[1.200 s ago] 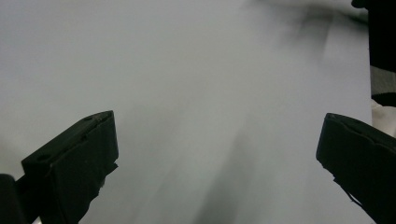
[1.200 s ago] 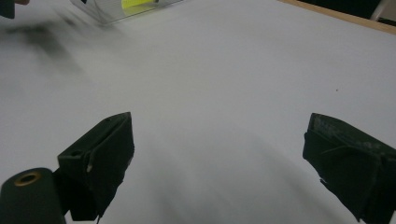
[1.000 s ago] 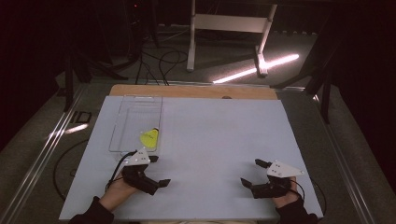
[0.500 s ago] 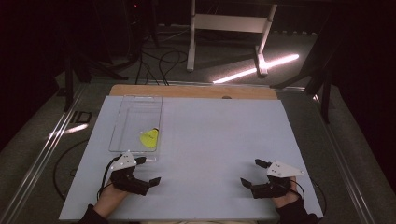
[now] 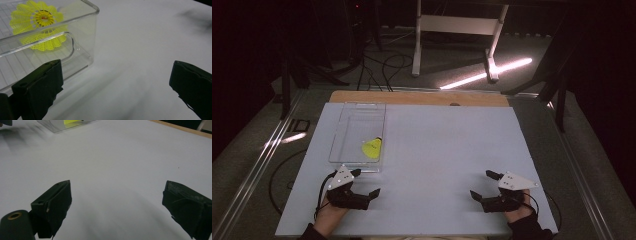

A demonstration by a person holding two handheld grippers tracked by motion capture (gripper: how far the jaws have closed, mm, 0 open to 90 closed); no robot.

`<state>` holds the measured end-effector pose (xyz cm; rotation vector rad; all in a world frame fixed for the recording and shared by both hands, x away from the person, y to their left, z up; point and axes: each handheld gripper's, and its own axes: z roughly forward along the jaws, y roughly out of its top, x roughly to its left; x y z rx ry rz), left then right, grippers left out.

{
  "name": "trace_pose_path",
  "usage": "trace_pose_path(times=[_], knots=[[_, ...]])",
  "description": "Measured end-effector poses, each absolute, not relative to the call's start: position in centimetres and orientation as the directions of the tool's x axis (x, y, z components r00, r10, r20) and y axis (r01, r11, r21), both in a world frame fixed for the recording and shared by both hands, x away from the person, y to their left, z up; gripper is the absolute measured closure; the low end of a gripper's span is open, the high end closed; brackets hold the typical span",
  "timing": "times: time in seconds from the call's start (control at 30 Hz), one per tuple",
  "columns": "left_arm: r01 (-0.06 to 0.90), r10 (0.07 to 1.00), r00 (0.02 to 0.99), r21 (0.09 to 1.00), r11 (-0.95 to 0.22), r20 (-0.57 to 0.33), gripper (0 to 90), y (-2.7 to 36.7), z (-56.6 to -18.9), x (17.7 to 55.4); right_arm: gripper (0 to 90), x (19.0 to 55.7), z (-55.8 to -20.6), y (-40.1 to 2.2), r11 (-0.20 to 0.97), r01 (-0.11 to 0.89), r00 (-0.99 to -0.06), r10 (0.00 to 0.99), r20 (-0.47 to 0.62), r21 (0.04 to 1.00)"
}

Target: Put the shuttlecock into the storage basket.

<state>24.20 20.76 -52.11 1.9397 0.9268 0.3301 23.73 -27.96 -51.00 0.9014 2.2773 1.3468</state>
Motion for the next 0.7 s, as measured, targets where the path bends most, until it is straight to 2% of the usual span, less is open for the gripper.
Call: trace_pose_path(times=[0.7], knots=[[0.466,0.708,0.69,0.839,-0.279,-0.148,0.0,20.74,-52.18,24.19,8.9,23.74,-50.97,-28.15,0.341,0.342,-0.732,0.68,0.021,0.876]])
